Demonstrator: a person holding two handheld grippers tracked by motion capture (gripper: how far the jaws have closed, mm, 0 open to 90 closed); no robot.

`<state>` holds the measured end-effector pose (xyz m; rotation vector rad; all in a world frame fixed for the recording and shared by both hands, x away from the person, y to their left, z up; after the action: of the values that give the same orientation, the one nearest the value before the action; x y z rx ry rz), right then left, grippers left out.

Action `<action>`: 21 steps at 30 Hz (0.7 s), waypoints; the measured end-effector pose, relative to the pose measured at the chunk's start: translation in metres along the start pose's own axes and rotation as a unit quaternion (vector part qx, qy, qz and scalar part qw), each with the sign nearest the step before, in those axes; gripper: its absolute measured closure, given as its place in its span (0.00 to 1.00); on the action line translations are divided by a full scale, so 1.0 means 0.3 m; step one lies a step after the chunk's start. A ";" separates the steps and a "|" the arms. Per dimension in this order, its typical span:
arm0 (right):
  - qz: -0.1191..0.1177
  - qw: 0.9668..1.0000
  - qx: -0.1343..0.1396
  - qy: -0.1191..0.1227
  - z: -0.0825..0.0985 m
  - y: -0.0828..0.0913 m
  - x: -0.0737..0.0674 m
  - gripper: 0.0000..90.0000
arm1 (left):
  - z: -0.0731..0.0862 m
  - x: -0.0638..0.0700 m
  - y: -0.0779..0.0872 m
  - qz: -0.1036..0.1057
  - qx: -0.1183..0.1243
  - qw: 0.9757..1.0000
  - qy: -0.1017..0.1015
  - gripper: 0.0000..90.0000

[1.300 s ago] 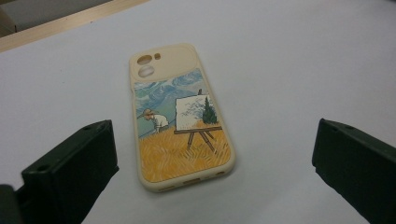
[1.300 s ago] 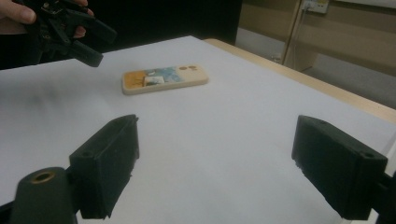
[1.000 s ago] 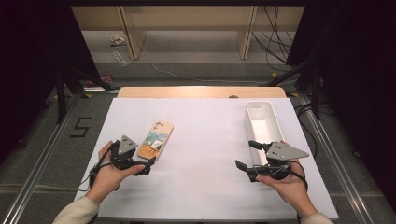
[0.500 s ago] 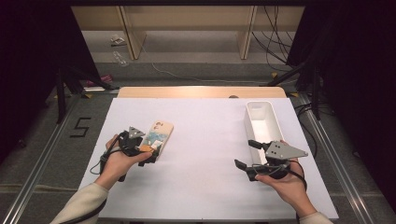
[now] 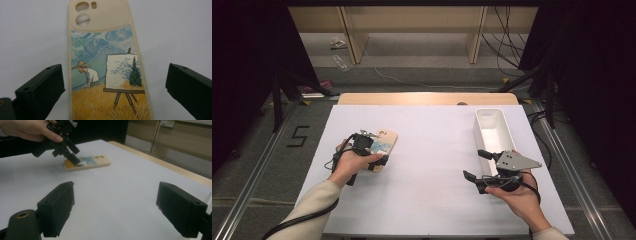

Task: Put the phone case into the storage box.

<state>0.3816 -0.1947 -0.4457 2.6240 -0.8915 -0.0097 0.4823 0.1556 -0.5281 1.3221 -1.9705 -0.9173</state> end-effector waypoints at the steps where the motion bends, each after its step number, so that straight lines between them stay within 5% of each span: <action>1: 0.000 1.000 0.000 0.000 0.000 0.000 0.000 0.18 | -0.001 -0.003 -0.007 -0.002 -0.001 1.000 0.003 0.02; 21: -0.001 1.000 0.002 -0.001 -0.002 0.000 0.000 0.18 | 0.000 -0.011 -0.061 -0.026 -0.034 0.999 0.003 0.03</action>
<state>0.3816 -0.1944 -0.4453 2.6286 -0.8900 -0.0127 0.4931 0.1540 -0.5431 1.3407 -1.8922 -0.9950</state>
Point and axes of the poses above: each handheld gripper's, and its own axes: y roughly backward along the jaws, z roughly out of its underside, x roughly to its right, the point moved 7 cm from there along -y, roughly forward along the jaws, and after that the axes turned 5 degrees about y, right-handed, at the moved point
